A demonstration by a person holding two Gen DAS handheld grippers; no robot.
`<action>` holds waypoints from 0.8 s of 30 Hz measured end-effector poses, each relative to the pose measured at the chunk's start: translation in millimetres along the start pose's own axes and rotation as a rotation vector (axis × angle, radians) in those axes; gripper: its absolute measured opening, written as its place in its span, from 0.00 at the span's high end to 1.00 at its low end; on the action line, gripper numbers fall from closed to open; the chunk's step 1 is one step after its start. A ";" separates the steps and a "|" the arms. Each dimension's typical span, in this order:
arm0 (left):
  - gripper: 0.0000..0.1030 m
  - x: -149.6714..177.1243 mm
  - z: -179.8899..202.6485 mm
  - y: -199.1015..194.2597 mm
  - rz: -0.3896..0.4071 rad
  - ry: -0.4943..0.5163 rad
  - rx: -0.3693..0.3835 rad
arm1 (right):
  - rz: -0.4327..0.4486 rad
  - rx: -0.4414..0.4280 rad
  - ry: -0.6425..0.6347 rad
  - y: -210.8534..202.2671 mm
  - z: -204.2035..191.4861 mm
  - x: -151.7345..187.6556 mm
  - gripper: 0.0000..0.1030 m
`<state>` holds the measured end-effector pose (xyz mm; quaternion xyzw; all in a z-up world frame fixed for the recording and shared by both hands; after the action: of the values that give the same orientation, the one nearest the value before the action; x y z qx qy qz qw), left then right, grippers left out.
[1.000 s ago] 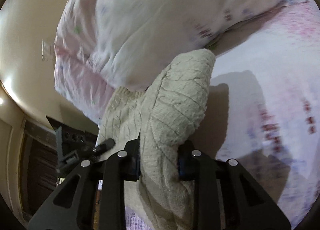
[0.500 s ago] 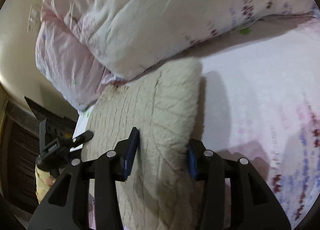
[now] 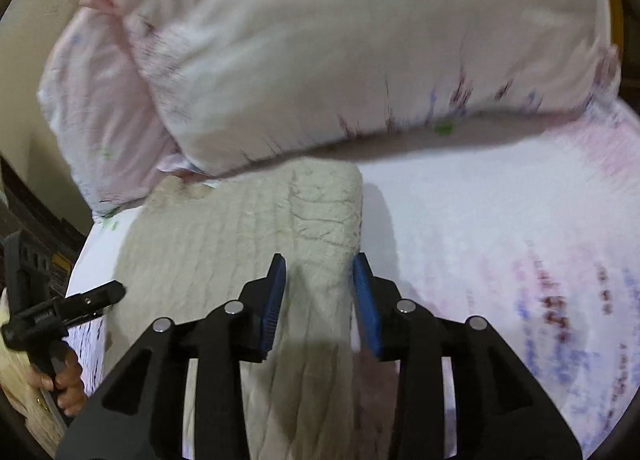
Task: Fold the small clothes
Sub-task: 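Open both grippers and pull them back from the folded sweater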
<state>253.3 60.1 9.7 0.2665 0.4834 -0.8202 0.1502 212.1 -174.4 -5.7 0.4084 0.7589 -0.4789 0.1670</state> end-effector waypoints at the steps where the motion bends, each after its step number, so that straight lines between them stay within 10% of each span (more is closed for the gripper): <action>1: 0.36 6.8 2.9 -6.5 0.000 0.017 -0.005 | 0.000 -0.047 -0.045 -14.4 -6.4 8.2 0.65; 6: 0.36 37.5 9.9 -16.1 -0.033 0.078 -0.041 | -0.045 -0.050 -0.242 -31.1 -33.7 46.8 0.65; 11: 0.34 45.6 14.8 -2.8 -0.046 0.143 -0.139 | -0.118 0.181 -0.266 16.8 -31.7 71.6 0.60; 17: 0.26 53.7 24.4 -19.0 0.001 0.199 -0.189 | 0.016 0.173 -0.257 -16.3 -40.1 77.3 0.27; 24: 0.09 84.7 40.7 -46.7 0.028 0.259 -0.239 | 0.061 0.124 -0.201 -49.8 -29.9 96.0 0.18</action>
<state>149.0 48.3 9.5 0.3571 0.5889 -0.7135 0.1288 118.7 -114.8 -23.7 0.3907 0.6945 -0.5582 0.2312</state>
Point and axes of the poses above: each gripper's, at about its wrist camera, not at the fingertips, and y roughly the way its jaws point, z to its right, x to its underside, the point moved 3 cm from there along y, roughly the way its jaws point, and after that the axes turned 15 degrees about y, right-handed, at the moved point
